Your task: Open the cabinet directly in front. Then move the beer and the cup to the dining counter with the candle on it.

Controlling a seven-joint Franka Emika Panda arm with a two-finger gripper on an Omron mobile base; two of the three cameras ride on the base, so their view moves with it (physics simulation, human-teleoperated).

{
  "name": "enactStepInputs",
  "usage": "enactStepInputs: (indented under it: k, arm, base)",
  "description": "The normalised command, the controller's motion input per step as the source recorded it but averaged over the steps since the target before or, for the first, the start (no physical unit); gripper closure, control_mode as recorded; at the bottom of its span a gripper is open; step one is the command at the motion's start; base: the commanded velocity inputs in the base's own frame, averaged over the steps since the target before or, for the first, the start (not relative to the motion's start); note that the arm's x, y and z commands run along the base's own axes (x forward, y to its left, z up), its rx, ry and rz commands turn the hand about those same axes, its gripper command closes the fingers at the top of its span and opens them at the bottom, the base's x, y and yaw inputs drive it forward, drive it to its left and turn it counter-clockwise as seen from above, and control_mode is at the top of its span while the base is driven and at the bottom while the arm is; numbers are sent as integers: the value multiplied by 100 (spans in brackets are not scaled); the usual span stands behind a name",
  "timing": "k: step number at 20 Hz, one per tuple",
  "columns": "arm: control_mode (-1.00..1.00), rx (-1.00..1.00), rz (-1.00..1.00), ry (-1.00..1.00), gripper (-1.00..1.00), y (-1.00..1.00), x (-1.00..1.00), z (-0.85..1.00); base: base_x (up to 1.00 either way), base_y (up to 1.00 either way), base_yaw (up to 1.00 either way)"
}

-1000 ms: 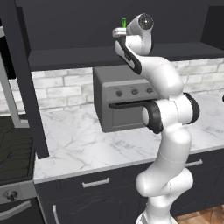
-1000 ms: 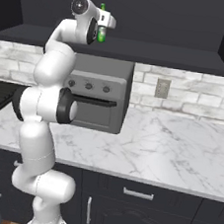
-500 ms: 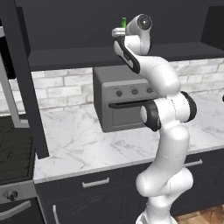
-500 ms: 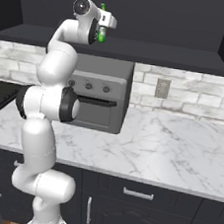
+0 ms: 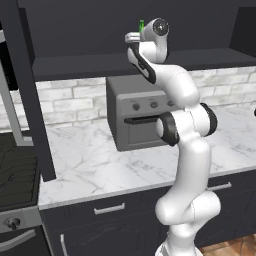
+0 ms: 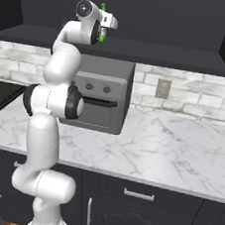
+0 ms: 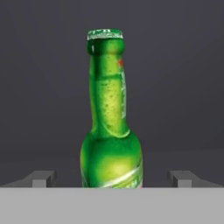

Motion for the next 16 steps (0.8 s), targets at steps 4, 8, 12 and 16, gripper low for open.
enactStepInputs:
  k: [4, 8, 12, 16]
  arm:
    - [-100, 0, 0, 0, -100, 8, 30, 0]
    - [-100, 0, 0, 0, -100, 6, 27, 0]
    - [-100, 0, 0, 0, -100, 4, 21, 0]
    - [-100, 0, 0, 0, 100, 1, 6, 0]
  base:
    - [0, 0, 0]
    - [0, 0, 0]
    - [0, 0, 0]
    - [0, 0, 0]
